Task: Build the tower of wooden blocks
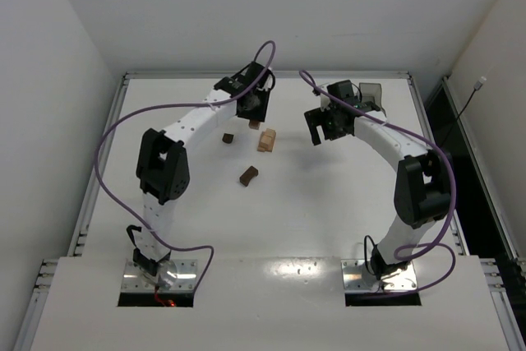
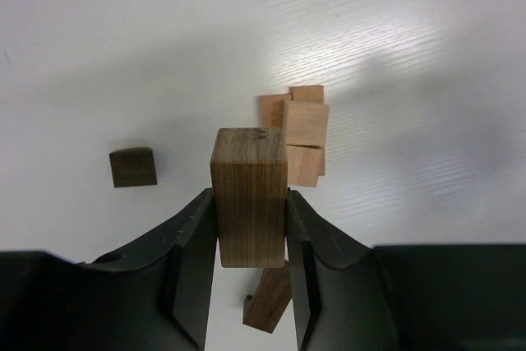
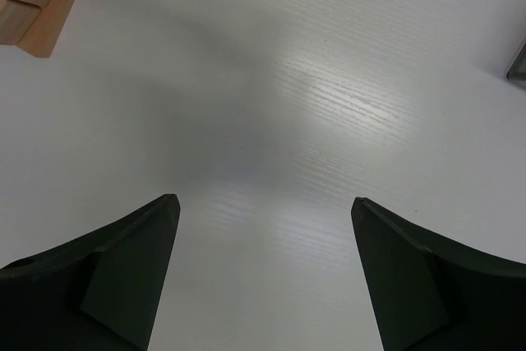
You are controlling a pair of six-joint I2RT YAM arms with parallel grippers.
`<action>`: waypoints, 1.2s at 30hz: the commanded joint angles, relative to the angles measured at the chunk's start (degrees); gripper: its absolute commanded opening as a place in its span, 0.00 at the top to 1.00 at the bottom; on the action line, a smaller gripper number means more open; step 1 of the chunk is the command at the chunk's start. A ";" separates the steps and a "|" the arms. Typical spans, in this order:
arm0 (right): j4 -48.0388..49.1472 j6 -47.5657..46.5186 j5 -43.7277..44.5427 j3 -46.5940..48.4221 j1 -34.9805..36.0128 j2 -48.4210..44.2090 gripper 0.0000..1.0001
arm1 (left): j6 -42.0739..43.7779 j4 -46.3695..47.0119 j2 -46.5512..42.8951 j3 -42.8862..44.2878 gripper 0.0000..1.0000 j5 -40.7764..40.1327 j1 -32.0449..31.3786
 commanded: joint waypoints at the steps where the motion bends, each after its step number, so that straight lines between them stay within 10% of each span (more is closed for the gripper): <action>1: 0.60 -0.30 -0.22 1.54 0.32 -0.10 0.17 | 1.63 -1.86 3.18 5.22 1.00 3.72 -1.03; 36: 1.13 -0.30 -0.75 0.49 -0.21 -0.10 0.17 | 8.05 -3.10 10.39 9.89 1.00 11.12 -1.03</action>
